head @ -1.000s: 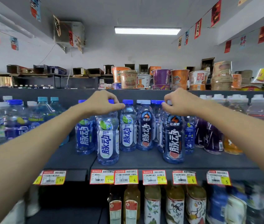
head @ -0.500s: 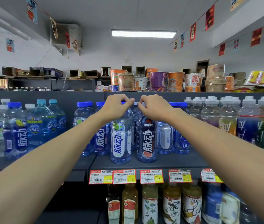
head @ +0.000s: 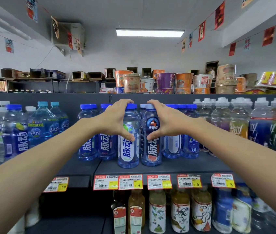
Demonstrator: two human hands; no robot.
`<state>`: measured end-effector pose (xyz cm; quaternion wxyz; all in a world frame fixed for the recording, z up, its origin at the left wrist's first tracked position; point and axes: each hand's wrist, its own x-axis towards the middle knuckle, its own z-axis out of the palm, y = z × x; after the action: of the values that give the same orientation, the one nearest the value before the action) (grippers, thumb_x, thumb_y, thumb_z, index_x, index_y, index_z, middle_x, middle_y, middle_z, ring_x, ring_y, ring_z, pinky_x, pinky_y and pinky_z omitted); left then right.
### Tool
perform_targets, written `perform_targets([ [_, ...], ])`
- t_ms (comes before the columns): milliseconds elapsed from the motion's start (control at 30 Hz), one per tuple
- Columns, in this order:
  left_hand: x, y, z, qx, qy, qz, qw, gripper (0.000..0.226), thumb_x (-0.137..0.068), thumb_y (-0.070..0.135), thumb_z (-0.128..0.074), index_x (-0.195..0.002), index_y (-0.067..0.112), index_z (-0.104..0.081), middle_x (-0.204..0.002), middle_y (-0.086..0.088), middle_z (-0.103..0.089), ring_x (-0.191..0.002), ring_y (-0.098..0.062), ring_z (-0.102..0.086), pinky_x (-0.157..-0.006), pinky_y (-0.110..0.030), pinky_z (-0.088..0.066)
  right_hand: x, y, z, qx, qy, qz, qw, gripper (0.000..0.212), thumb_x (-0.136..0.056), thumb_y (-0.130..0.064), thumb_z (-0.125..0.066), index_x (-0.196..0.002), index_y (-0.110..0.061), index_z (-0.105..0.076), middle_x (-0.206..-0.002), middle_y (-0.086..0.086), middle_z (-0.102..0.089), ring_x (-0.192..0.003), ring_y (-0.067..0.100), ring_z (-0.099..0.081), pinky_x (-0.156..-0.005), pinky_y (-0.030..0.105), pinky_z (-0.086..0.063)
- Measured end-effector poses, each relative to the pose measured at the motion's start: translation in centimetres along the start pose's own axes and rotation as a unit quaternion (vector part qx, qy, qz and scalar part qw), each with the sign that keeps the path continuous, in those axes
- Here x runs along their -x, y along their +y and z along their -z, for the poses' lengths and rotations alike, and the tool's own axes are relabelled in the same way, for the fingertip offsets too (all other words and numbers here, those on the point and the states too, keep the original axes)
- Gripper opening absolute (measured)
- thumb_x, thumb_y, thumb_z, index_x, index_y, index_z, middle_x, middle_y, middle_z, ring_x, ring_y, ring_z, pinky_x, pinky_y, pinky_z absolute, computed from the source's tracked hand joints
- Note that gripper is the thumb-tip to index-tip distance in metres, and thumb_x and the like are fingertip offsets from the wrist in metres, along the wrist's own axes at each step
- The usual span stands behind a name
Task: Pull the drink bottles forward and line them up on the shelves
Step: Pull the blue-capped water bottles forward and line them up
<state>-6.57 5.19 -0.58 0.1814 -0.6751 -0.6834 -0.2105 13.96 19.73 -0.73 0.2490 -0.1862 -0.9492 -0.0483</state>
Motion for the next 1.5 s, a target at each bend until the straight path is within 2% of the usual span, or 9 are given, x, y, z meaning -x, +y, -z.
perform_targets([
  [267, -0.1, 0.9, -0.3, -0.029, 0.013, -0.006, 0.999, 0.136, -0.047, 0.068, -0.088, -0.152, 0.022, -0.016, -0.154, -0.001, -0.027, -0.139, -0.025, -0.028, -0.114, -0.043, -0.024, -0.2, -0.3, -0.2, 0.012, 0.02, -0.001, 1.0, 0.124, -0.049, -0.074, -0.086, -0.144, -0.04, -0.013, -0.144, 0.006, -0.046, -0.116, 0.029, -0.06, -0.091, 0.041, -0.053],
  [400, -0.2, 1.1, -0.3, 0.019, 0.007, 0.001, 1.0, 0.132, -0.048, 0.063, -0.091, -0.151, 0.024, -0.018, -0.151, 0.001, -0.031, -0.134, -0.02, -0.037, -0.109, -0.035, -0.034, -0.2, -0.2, 0.1, 0.023, 0.027, -0.004, 0.999, 0.118, -0.051, -0.078, -0.082, -0.141, -0.039, -0.016, -0.138, 0.005, -0.05, -0.112, 0.026, -0.061, -0.088, 0.038, -0.052],
  [533, -0.1, 1.0, -0.3, 0.059, 0.007, 0.025, 0.998, 0.113, -0.051, 0.058, -0.093, -0.137, 0.037, -0.022, -0.094, 0.002, -0.059, -0.084, -0.012, -0.058, -0.066, -0.025, -0.041, 0.0, -0.2, 0.3, -0.005, 0.022, 0.012, 1.0, 0.11, -0.056, -0.077, -0.079, -0.14, -0.037, -0.02, -0.13, 0.002, -0.054, -0.107, 0.021, -0.061, -0.089, 0.037, -0.054],
  [600, -0.1, 1.1, -0.2, 0.065, 0.006, 0.03, 0.997, 0.108, -0.052, 0.057, -0.092, -0.133, 0.037, -0.024, -0.085, -0.001, -0.06, -0.078, -0.011, -0.058, -0.061, -0.026, -0.041, 0.1, -0.3, 0.3, -0.022, 0.014, 0.021, 0.999, 0.108, -0.06, -0.071, -0.081, -0.142, -0.033, -0.021, -0.125, 0.001, -0.059, -0.105, 0.02, -0.063, -0.089, 0.038, -0.056],
  [833, 0.3, 1.5, 0.3, 0.063, 0.008, 0.022, 0.998, 0.107, -0.05, 0.063, -0.09, -0.133, 0.038, -0.026, -0.093, -0.002, -0.065, -0.081, -0.014, -0.063, -0.072, -0.033, -0.053, 0.5, -0.2, 0.7, -0.07, 0.01, 0.037, 0.997, 0.097, -0.066, -0.056, -0.088, -0.136, -0.032, -0.025, -0.109, -0.007, -0.066, -0.09, 0.001, -0.064, -0.068, 0.013, -0.048],
  [1067, 1.1, 1.6, 0.4, 0.07, 0.02, 0.015, 0.997, 0.109, -0.05, 0.065, -0.089, -0.135, 0.039, -0.026, -0.1, -0.001, -0.067, -0.086, -0.014, -0.066, -0.081, -0.041, -0.057, 1.1, -0.4, 0.9, -0.072, 0.02, 0.047, 0.996, 0.096, -0.067, -0.056, -0.087, -0.137, -0.033, -0.025, -0.11, -0.009, -0.065, -0.088, -0.004, -0.063, -0.063, 0.007, -0.044],
  [1300, 1.5, 1.7, 0.1, 0.105, 0.009, 0.005, 0.994, 0.112, -0.056, 0.059, -0.089, -0.142, 0.042, -0.019, -0.114, 0.002, -0.065, -0.1, -0.016, -0.066, -0.087, -0.033, -0.055, 1.8, -0.6, 0.7, -0.085, 0.022, 0.039, 0.995, 0.109, -0.068, -0.057, -0.086, -0.148, -0.034, -0.016, -0.122, -0.003, -0.066, -0.1, 0.011, -0.067, -0.084, 0.026, -0.056],
  [1400, 2.2, 1.5, -0.5, 0.109, 0.01, -0.006, 0.994, 0.139, -0.051, 0.064, -0.091, -0.153, 0.041, 0.002, -0.159, -0.002, -0.029, -0.141, -0.018, -0.036, -0.113, -0.032, -0.034, 2.8, -0.7, 0.1, -0.063, 0.027, 0.016, 0.998, 0.135, -0.059, -0.072, -0.082, -0.155, -0.039, 0.007, -0.13, 0.001, -0.066, -0.109, 0.017, -0.067, -0.091, 0.035, -0.054],
  [1500, 3.7, 1.5, -2.0, 0.105, 0.01, -0.029, 0.994, 0.159, -0.046, 0.062, -0.094, -0.147, 0.049, 0.028, -0.161, 0.019, 0.0, -0.147, -0.012, -0.014, -0.11, -0.031, -0.024, 4.2, -0.8, -1.7, -0.046, 0.059, 0.001, 0.997, 0.154, -0.05, -0.08, -0.081, -0.151, -0.041, 0.029, -0.126, 0.011, -0.066, -0.083, 0.014, -0.066, -0.069, 0.029, -0.049],
])
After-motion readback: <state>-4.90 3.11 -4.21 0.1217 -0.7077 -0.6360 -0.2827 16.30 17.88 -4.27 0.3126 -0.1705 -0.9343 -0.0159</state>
